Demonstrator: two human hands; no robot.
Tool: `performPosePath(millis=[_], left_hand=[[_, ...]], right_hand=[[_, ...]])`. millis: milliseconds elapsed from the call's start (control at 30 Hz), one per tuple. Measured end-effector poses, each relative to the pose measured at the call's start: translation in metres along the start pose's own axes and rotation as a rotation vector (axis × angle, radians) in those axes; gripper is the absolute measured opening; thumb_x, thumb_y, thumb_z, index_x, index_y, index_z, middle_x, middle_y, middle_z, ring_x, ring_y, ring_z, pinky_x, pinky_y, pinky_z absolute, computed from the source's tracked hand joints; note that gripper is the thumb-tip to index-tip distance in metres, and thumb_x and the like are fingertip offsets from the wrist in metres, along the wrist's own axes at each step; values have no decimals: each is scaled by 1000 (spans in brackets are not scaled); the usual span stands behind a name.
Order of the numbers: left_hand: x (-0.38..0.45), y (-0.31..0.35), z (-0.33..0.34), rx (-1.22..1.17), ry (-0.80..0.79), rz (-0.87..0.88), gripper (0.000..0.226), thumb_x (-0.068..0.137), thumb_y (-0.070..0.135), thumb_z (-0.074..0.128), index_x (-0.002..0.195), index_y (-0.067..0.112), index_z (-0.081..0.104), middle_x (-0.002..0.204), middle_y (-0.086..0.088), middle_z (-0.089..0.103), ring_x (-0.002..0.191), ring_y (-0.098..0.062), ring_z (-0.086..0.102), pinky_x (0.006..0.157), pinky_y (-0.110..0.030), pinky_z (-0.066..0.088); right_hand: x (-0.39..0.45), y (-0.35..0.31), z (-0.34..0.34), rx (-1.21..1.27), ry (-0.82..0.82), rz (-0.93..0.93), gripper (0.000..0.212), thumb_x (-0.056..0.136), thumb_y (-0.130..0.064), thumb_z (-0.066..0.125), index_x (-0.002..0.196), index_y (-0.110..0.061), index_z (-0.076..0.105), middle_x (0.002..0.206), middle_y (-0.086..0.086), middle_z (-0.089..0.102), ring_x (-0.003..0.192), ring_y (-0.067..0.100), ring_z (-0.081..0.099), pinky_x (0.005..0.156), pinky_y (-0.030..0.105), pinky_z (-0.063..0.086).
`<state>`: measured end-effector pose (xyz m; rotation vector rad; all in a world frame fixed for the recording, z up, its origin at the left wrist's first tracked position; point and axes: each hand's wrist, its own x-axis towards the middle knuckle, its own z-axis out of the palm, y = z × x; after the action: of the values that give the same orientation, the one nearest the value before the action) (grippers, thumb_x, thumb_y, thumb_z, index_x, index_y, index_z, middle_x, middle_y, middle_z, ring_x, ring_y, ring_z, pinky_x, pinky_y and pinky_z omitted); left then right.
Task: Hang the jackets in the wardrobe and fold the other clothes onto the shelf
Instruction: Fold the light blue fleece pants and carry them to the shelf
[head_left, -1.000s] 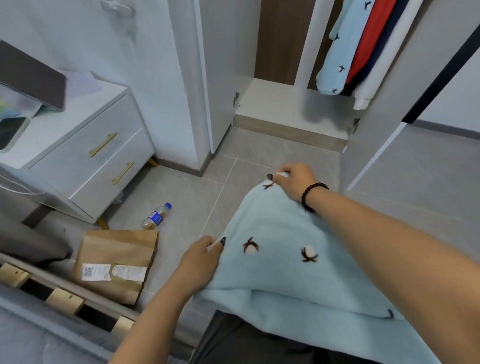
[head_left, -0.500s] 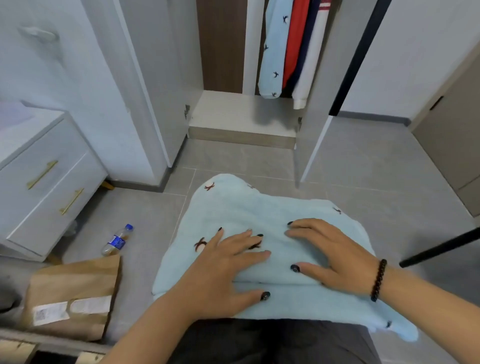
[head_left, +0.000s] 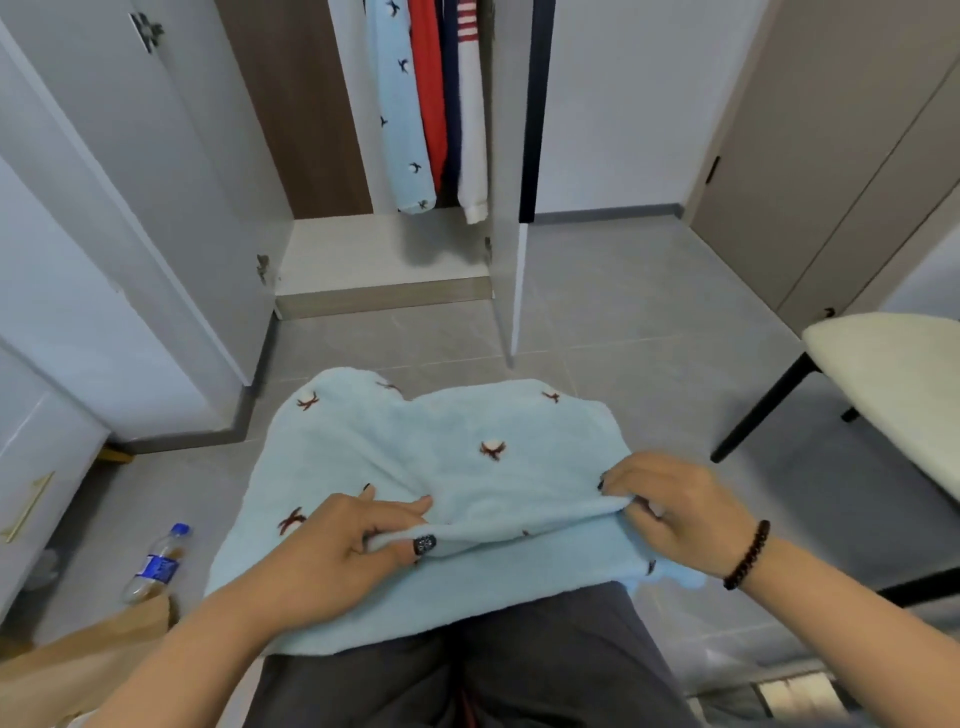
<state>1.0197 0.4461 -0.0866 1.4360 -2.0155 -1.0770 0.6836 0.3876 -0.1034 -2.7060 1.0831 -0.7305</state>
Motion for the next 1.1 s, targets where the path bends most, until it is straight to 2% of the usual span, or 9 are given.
performPosePath(millis=[167, 300, 367, 433, 533, 733, 933, 1033, 1100], left_hand=[[6, 16, -7, 48, -200, -121, 16, 88, 42, 66, 85, 31, 78, 98, 19, 74, 114, 13, 54, 96, 2, 28], [27, 35, 3, 440, -41, -115, 54, 89, 65, 43, 85, 20, 72, 73, 6, 68, 63, -5, 54, 66, -20, 46], [39, 46, 19, 562, 78, -17, 36, 94, 55, 43, 98, 32, 70, 93, 16, 68, 85, -2, 60, 78, -23, 48], [51, 53, 38, 522, 114, 70, 30, 96, 47, 47, 118, 35, 64, 118, 16, 59, 113, -6, 53, 93, -21, 41], [62, 52, 65, 569, 35, 102, 50, 98, 51, 39, 146, 38, 36, 156, 8, 22, 145, -12, 15, 117, -31, 15], [74, 44, 90, 719, -134, 86, 61, 97, 59, 17, 151, 46, -10, 161, 8, -17, 146, -9, -22, 119, -47, -12], [70, 39, 101, 751, -100, 102, 60, 97, 59, 14, 148, 47, -15, 159, 8, -26, 142, -11, -33, 117, -49, -17], [84, 40, 96, 736, -142, 54, 62, 94, 65, 16, 150, 49, -7, 160, 10, -22, 143, -10, -29, 117, -51, -17], [98, 45, 91, 703, -177, -1, 67, 90, 71, 18, 151, 48, 0, 161, 11, -18, 145, -9, -25, 116, -54, -16]], right_hand=[[4, 2, -10, 561, -51, 475, 32, 77, 7, 51, 70, -14, 74, 79, -3, 73, 79, 11, 67, 75, 22, 52], [9, 25, 3, 523, 30, 959, 16, 90, -14, 57, 91, -8, 72, 94, 1, 71, 90, 18, 63, 76, 22, 51], [9, 37, 9, 564, -108, 1215, 36, 88, -29, 63, 98, 5, 65, 94, 10, 66, 80, 26, 60, 82, 39, 52], [6, 38, 10, 756, -239, 1357, 36, 78, -37, 73, 88, -2, 67, 88, 10, 68, 71, 22, 61, 71, 36, 55], [5, 39, 12, 932, -153, 1344, 15, 75, -19, 78, 79, -8, 69, 85, 13, 70, 74, 25, 63, 73, 35, 53], [2, 66, 5, 783, 369, 1311, 11, 86, -18, 69, 76, -17, 63, 74, 4, 65, 62, 18, 58, 55, 28, 50], [-26, 61, 58, 875, 4, 1512, 29, 73, -31, 79, 84, -5, 69, 86, 8, 72, 78, 22, 66, 71, 30, 54], [-38, 61, 82, 1171, -37, 1536, 61, 59, -53, 84, 97, -7, 71, 94, 10, 74, 88, 27, 71, 79, 38, 57], [-40, 64, 93, 1436, -43, 1444, 58, 65, -55, 80, 107, -16, 73, 107, 13, 72, 99, 27, 69, 79, 37, 56]])
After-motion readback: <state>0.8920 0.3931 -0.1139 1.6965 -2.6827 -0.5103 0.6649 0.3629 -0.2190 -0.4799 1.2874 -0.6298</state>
